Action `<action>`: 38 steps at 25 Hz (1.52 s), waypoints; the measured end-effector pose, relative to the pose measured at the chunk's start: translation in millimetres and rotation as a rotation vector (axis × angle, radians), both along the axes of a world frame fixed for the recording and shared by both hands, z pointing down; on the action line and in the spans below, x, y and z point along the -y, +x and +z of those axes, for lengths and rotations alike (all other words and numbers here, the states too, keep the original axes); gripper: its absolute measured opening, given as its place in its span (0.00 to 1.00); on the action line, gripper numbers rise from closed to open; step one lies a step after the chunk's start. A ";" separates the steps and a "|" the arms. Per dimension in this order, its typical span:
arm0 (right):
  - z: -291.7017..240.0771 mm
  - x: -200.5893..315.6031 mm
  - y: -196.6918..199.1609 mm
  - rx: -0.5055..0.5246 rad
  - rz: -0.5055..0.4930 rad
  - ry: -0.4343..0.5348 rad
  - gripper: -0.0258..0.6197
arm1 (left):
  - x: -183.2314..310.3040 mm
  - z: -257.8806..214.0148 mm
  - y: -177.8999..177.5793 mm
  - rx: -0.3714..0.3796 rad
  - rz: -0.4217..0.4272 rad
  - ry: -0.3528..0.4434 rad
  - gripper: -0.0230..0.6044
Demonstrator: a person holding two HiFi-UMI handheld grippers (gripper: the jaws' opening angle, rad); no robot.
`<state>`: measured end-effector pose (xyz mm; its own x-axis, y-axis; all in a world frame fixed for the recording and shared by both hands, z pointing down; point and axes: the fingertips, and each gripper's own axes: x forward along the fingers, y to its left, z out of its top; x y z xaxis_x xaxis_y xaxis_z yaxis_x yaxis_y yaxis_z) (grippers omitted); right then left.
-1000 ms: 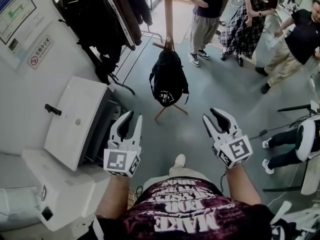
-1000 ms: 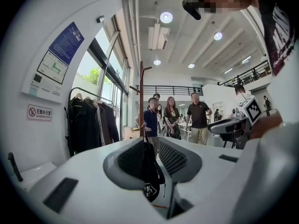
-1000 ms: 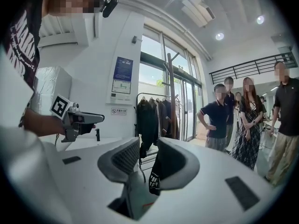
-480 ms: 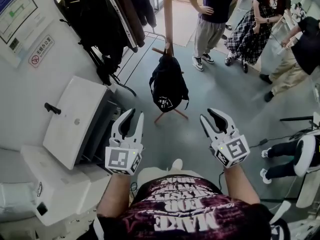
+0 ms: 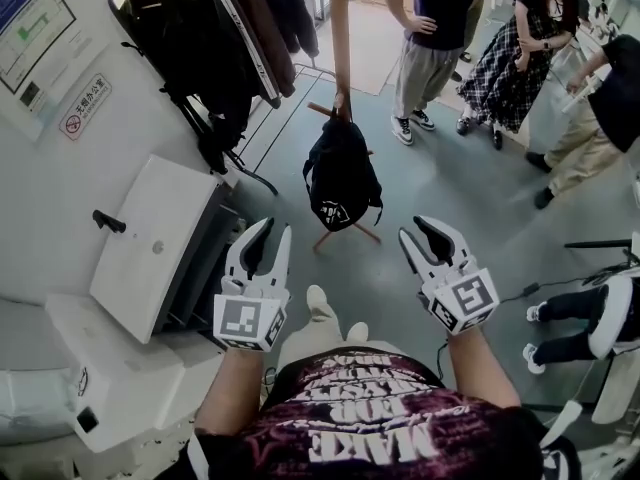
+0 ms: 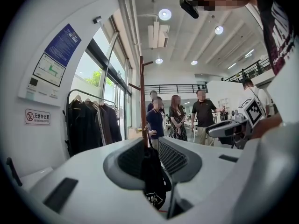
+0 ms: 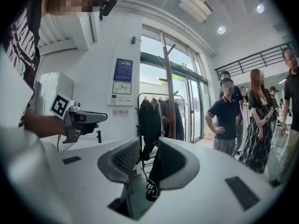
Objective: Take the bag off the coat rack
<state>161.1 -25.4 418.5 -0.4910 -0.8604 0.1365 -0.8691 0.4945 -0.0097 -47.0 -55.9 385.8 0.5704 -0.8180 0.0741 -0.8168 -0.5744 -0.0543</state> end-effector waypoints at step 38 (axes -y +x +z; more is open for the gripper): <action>7.9 154.1 -25.7 0.001 0.146 -0.034 0.24 | 174.3 12.4 9.5 -0.008 0.197 -0.034 0.17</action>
